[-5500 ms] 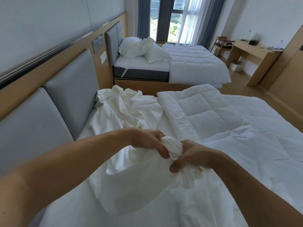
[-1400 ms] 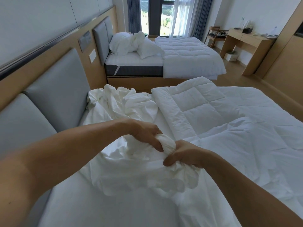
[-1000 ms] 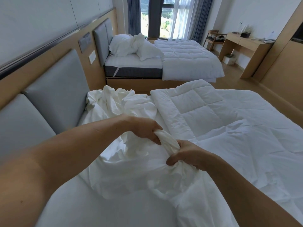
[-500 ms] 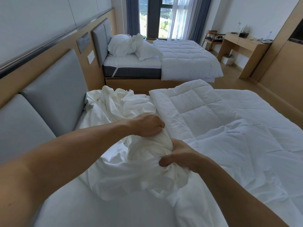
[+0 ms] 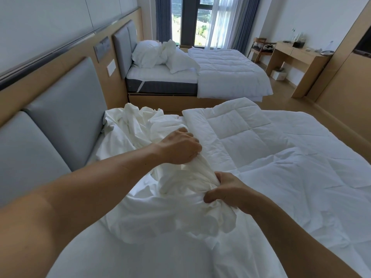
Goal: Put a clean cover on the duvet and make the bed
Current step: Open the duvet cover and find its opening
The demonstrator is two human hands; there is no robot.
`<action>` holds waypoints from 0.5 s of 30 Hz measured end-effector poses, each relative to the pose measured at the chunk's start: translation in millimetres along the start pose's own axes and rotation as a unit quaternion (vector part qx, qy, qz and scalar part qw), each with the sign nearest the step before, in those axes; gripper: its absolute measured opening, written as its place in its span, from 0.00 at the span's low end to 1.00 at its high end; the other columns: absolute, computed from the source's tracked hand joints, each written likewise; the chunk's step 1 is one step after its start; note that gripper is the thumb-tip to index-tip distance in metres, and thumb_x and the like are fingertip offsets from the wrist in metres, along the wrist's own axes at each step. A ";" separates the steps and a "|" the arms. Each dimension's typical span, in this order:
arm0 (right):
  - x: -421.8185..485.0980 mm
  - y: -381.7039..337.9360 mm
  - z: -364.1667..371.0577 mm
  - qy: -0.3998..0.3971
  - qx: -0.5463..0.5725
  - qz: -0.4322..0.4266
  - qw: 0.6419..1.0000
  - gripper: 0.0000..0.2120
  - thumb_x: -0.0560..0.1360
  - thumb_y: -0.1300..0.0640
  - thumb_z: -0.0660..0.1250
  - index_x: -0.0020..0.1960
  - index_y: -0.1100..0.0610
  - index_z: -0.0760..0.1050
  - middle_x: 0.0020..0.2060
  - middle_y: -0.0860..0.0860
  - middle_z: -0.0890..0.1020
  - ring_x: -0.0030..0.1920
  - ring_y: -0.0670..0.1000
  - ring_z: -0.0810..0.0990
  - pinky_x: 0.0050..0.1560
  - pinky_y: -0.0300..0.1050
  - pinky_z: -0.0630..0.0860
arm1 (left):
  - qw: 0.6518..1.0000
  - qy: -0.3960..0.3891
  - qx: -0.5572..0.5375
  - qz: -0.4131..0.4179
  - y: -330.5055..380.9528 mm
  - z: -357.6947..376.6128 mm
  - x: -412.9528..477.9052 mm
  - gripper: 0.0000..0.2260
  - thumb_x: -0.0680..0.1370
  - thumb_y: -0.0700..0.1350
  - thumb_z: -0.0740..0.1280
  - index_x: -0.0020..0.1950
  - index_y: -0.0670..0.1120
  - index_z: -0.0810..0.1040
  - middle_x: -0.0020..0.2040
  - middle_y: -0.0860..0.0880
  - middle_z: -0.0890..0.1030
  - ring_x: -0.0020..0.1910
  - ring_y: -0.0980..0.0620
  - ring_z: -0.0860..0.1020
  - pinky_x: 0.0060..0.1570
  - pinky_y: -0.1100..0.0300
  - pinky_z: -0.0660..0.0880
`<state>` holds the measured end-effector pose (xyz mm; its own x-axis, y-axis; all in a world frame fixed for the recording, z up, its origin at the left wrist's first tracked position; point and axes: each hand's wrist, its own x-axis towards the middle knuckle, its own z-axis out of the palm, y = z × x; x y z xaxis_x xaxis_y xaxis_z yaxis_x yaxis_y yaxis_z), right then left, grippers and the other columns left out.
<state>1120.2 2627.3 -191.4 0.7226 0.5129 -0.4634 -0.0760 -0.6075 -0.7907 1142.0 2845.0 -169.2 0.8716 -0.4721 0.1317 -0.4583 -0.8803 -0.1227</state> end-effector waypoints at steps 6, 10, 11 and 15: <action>-0.4 16.4 10.9 0.007 0.041 -0.001 0.999 0.17 0.65 0.65 0.76 0.51 0.56 0.79 0.46 0.56 0.85 0.45 0.54 0.85 0.46 0.48 0.83 | 0.900 -0.272 -0.321 -0.111 26.0 -5.7 -23.8 0.34 0.74 0.54 0.73 0.76 0.57 0.61 0.68 0.52 0.72 0.67 0.50 0.70 0.62 0.60 0.65; 0.0 9.7 10.9 -0.043 0.051 -0.015 0.998 0.19 0.62 0.61 0.75 0.53 0.58 0.80 0.43 0.55 0.85 0.43 0.53 0.85 0.44 0.46 0.81 | 0.940 -0.279 -0.177 -0.088 34.7 6.1 -25.7 0.36 0.64 0.62 0.78 0.69 0.60 0.67 0.57 0.52 0.79 0.59 0.50 0.75 0.57 0.58 0.68; -0.8 8.7 10.7 -0.054 0.050 -0.012 0.997 0.21 0.60 0.60 0.74 0.53 0.60 0.80 0.42 0.55 0.85 0.43 0.54 0.84 0.44 0.46 0.80 | 0.937 -0.264 -0.204 -0.102 33.2 9.1 -25.1 0.24 0.66 0.58 0.78 0.58 0.58 0.74 0.49 0.53 0.80 0.53 0.50 0.78 0.51 0.59 0.70; -2.7 6.1 6.7 -0.079 0.038 0.015 0.996 0.23 0.60 0.59 0.72 0.53 0.68 0.78 0.40 0.57 0.80 0.40 0.54 0.80 0.44 0.50 0.77 | 0.912 -0.274 -0.276 -0.128 25.7 15.6 -25.2 0.10 0.69 0.46 0.75 0.46 0.51 0.76 0.46 0.49 0.81 0.45 0.48 0.80 0.45 0.56 0.77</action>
<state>1113.1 2626.2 -197.7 0.6031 0.5876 -0.5395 -0.1525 -0.5790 -0.8010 1110.9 2835.0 -191.0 0.8494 -0.2871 -0.4429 -0.1135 -0.9188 0.3780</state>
